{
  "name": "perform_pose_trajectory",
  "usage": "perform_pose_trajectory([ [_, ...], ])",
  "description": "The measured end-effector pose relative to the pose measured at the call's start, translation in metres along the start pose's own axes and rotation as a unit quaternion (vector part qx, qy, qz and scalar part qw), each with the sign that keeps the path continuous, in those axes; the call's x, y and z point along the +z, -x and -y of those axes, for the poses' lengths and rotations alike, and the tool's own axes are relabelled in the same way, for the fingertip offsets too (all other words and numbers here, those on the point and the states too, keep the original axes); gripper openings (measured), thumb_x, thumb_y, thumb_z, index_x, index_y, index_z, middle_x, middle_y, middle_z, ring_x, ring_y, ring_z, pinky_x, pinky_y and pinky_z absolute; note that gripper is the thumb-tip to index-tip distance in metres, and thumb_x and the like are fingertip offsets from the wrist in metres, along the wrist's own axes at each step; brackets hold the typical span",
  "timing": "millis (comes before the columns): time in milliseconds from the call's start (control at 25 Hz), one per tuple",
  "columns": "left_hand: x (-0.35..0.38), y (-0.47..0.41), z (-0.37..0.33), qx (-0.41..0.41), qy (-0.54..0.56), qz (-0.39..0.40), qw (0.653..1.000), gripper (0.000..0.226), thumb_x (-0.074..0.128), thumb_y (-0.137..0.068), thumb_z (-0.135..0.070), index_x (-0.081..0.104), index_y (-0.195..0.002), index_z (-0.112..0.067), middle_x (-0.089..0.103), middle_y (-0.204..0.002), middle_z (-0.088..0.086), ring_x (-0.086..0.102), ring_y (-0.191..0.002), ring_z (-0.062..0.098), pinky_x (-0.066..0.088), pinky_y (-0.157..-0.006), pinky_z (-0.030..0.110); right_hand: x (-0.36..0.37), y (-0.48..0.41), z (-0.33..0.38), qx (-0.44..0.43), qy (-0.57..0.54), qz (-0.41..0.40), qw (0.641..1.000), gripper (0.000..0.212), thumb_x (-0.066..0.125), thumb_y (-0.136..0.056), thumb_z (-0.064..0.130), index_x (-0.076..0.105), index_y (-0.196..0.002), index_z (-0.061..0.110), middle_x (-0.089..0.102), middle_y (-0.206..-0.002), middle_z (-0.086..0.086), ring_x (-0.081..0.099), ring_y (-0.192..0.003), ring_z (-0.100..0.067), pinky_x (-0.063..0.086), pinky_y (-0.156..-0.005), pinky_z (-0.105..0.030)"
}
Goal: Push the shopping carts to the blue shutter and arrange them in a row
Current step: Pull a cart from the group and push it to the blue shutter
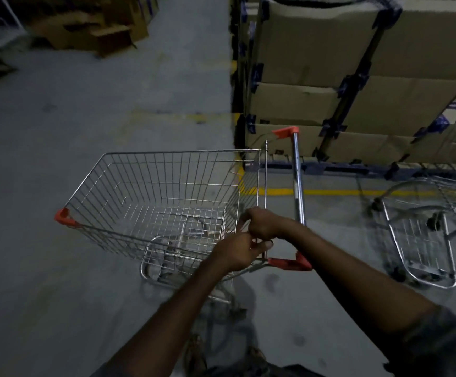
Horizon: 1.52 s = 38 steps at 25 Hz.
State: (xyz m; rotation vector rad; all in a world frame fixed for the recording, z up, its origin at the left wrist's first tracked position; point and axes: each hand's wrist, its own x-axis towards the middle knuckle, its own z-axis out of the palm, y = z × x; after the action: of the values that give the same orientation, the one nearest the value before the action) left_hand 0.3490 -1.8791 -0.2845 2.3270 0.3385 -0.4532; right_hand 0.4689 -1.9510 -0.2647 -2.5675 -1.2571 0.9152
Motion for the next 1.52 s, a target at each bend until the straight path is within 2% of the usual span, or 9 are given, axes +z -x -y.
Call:
perform_pose_trajectory([
  [120,0.014,0.005,0.0,-0.054,-0.066,-0.123,0.989,0.05,0.047,-0.092,-0.069,0.062,-0.119,-0.03,0.072,-0.109,0.002,0.065,-0.106,0.028,0.047,-0.08,0.035,-0.014,-0.002,0.003,-0.038,0.034,-0.074,0.996,0.04,0.06,-0.087,0.004,0.066,-0.125,0.015,0.052,-0.143,-0.011,0.05,-0.132,-0.03,0.044,-0.104,-0.04],
  [280,0.016,0.009,0.001,-0.046,-0.1,-0.206,0.972,0.043,0.054,-0.087,-0.056,0.058,-0.121,-0.03,0.072,-0.107,0.003,0.067,-0.102,0.031,0.047,-0.077,0.034,-0.026,-0.006,-0.005,-0.028,0.215,-0.188,0.958,0.045,0.065,-0.088,0.024,0.062,-0.132,0.029,0.037,-0.158,-0.009,0.023,-0.15,-0.031,0.025,-0.118,-0.057],
  [440,0.001,0.012,0.007,-0.033,-0.133,-0.225,0.965,0.053,0.062,-0.085,-0.049,0.046,-0.132,-0.029,0.069,-0.112,0.0,0.067,-0.101,0.028,0.04,-0.075,0.033,-0.023,-0.015,-0.034,-0.015,0.193,-0.173,0.966,0.039,0.06,-0.093,0.032,0.063,-0.131,0.031,0.032,-0.162,-0.007,0.01,-0.154,-0.03,0.015,-0.122,-0.056],
  [680,0.005,0.025,0.027,-0.009,-0.185,-0.316,0.931,0.035,0.074,-0.064,-0.02,0.06,-0.095,-0.028,0.056,-0.099,-0.007,0.058,-0.085,0.02,0.044,-0.062,0.03,0.009,-0.037,-0.025,-0.091,0.113,-0.256,0.956,0.033,0.052,-0.09,0.051,0.076,-0.104,0.035,0.058,-0.141,0.009,0.026,-0.147,-0.02,0.013,-0.114,-0.04],
  [800,0.01,0.033,0.017,-0.041,-0.235,-0.315,0.919,0.026,0.075,-0.079,-0.022,0.067,-0.103,-0.023,0.065,-0.104,-0.001,0.062,-0.09,0.022,0.047,-0.068,0.034,0.021,-0.053,0.0,-0.138,0.127,-0.27,0.945,0.041,0.043,-0.09,0.056,0.078,-0.098,0.037,0.065,-0.131,0.014,0.038,-0.14,-0.019,0.013,-0.114,-0.045],
  [1080,0.003,0.067,0.03,-0.129,-0.013,-0.335,0.933,0.033,0.033,-0.105,-0.049,0.054,-0.12,-0.029,0.074,-0.097,0.004,0.069,-0.097,0.029,0.051,-0.083,0.038,0.039,-0.086,0.061,-0.182,0.066,-0.254,0.948,0.042,0.036,-0.098,0.046,0.078,-0.099,0.044,0.061,-0.133,0.022,0.038,-0.136,-0.009,0.003,-0.113,-0.038],
  [1200,-0.014,0.083,0.048,-0.132,0.027,-0.262,0.956,0.041,0.045,-0.093,-0.061,0.043,-0.129,-0.04,0.074,-0.078,-0.006,0.071,-0.09,0.018,0.051,-0.082,0.033,0.033,-0.099,0.088,-0.202,0.032,-0.2,0.958,0.047,0.03,-0.101,0.047,0.076,-0.107,0.041,0.054,-0.142,0.017,0.034,-0.138,-0.009,0.003,-0.11,-0.036],
  [1400,-0.056,0.106,0.087,-0.144,-0.042,-0.205,0.967,0.044,0.06,-0.077,-0.054,0.051,-0.114,-0.033,0.068,-0.097,-0.006,0.068,-0.09,0.022,0.053,-0.081,0.033,0.011,-0.125,0.116,-0.204,0.141,-0.156,0.956,0.055,0.024,-0.106,0.053,0.071,-0.117,0.027,0.042,-0.156,0.004,0.019,-0.15,-0.016,0.004,-0.118,-0.058],
  [1520,-0.067,0.122,0.102,-0.158,-0.047,-0.213,0.963,0.078,0.066,-0.079,-0.044,0.029,-0.146,-0.03,0.064,-0.115,-0.002,0.067,-0.095,0.025,0.046,-0.079,0.03,0.014,-0.138,0.147,-0.218,0.183,-0.151,0.947,0.06,0.021,-0.104,0.058,0.072,-0.115,0.028,0.044,-0.154,0.003,0.017,-0.153,-0.018,0.002,-0.12,-0.06],
])
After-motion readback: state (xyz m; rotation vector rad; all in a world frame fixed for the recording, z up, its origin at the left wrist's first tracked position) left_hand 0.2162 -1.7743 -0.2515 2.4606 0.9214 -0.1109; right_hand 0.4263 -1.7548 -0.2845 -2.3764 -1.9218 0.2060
